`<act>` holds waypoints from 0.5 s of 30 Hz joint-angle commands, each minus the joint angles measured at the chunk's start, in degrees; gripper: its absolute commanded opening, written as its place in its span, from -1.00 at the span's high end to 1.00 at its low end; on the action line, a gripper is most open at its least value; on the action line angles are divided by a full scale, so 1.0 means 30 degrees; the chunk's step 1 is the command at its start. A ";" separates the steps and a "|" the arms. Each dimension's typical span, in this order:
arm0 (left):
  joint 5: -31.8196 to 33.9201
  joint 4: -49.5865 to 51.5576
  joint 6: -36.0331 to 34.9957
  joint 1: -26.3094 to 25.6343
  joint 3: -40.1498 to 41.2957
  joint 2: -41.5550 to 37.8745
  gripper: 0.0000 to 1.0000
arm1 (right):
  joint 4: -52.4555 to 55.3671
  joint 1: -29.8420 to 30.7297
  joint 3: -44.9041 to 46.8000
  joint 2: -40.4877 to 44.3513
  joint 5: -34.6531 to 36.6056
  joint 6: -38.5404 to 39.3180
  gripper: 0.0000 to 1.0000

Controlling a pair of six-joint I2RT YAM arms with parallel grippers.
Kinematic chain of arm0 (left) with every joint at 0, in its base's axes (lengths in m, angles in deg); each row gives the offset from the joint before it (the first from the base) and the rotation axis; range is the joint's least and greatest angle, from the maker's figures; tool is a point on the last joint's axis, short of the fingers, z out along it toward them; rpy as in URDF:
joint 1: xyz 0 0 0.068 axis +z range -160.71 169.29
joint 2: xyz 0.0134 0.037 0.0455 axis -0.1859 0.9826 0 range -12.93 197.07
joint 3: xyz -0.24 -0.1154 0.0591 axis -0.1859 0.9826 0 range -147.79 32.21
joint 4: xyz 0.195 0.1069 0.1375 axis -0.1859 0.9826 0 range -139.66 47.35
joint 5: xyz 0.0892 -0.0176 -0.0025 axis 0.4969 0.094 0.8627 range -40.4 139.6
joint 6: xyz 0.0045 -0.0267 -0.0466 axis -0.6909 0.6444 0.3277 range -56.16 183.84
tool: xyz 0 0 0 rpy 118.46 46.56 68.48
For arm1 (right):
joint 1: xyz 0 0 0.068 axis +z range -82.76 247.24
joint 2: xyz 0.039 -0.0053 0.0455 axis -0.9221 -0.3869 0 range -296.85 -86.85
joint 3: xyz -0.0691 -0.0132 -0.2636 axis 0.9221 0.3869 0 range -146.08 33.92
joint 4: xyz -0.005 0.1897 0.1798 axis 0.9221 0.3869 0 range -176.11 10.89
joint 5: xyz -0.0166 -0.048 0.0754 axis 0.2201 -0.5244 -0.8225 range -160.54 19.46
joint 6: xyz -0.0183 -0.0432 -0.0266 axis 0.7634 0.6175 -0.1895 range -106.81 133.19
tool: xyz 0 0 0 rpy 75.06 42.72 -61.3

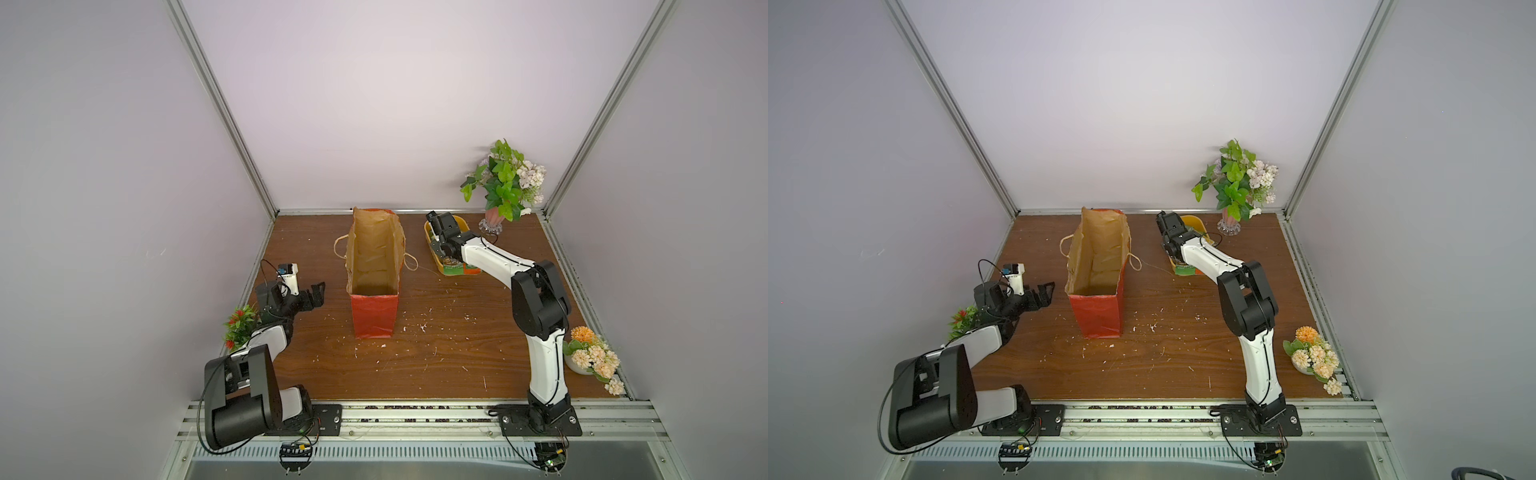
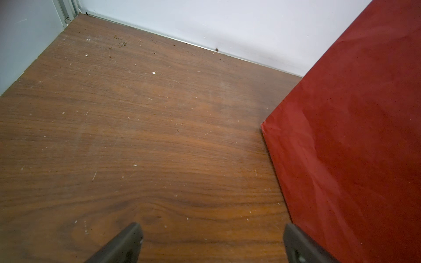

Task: Place the condiment packets inside the bag
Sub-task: Pick up the condiment packet from the storage box.

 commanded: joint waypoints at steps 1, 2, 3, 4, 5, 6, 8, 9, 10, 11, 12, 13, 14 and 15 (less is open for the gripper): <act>-0.0082 0.0128 0.0109 0.0293 -0.0378 -0.0096 -0.99 | -0.0784 -0.0014 -0.1047 -0.0231 0.0660 -0.0443 0.00; -0.0109 0.0128 0.0091 0.0282 -0.0410 -0.0091 -0.99 | -0.0798 -0.0001 -0.1163 -0.0333 0.0603 -0.0489 -0.02; -0.0138 0.0154 0.0103 0.0288 -0.0392 -0.0094 -0.99 | -0.0800 -0.0010 -0.1368 -0.0481 0.0618 -0.0568 -0.08; -0.0175 0.0157 0.0108 0.0267 -0.0393 -0.0101 -0.99 | -0.0800 -0.0001 -0.1551 -0.0676 0.0679 -0.0673 -0.14; -0.0165 0.0157 0.0105 0.0290 -0.0389 -0.0106 -0.99 | -0.0804 0.0015 -0.1760 -0.0876 0.0683 -0.0745 -0.14; -0.0171 0.0212 0.0101 0.0292 -0.0407 -0.0132 -0.99 | -0.0778 0.0014 -0.1959 -0.1055 0.0679 -0.0805 -0.14; -0.0172 0.0244 0.0058 0.0292 -0.0405 -0.0164 -0.99 | -0.0652 0.0030 -0.2349 -0.1429 0.0615 -0.0904 -0.14; -0.0157 0.0267 0.0055 0.0285 -0.0402 -0.0213 -0.99 | -0.0496 0.0030 -0.2585 -0.1607 0.0598 -0.0931 -0.14; -0.0166 0.0274 0.0033 0.0288 -0.0387 -0.0233 -0.99 | -0.0279 0.0030 -0.2827 -0.1820 0.0610 -0.0968 -0.16; -0.0149 0.0264 0.0048 0.0285 -0.0370 -0.0265 -0.99 | -0.0035 0.0030 -0.3062 -0.1975 0.0751 -0.1002 -0.18; -0.0136 0.0273 0.0050 0.0292 -0.0387 -0.0273 -0.99 | 0.0405 0.0056 -0.3187 -0.2020 0.0974 -0.1068 -0.20; -0.0142 0.0296 0.0032 0.0278 -0.0385 -0.0281 -0.99 | 0.0816 0.0059 -0.3239 -0.1926 0.1155 -0.1179 -0.23; -0.0157 0.0307 0.0033 0.0291 -0.0377 -0.0271 -0.99 | 0.1127 0.0059 -0.3052 -0.1633 0.1251 -0.1262 -0.28; -0.0170 0.0290 0.0004 0.0293 -0.0384 -0.0259 -0.99 | 0.1144 0.0059 -0.2523 -0.1200 0.1201 -0.1320 -0.30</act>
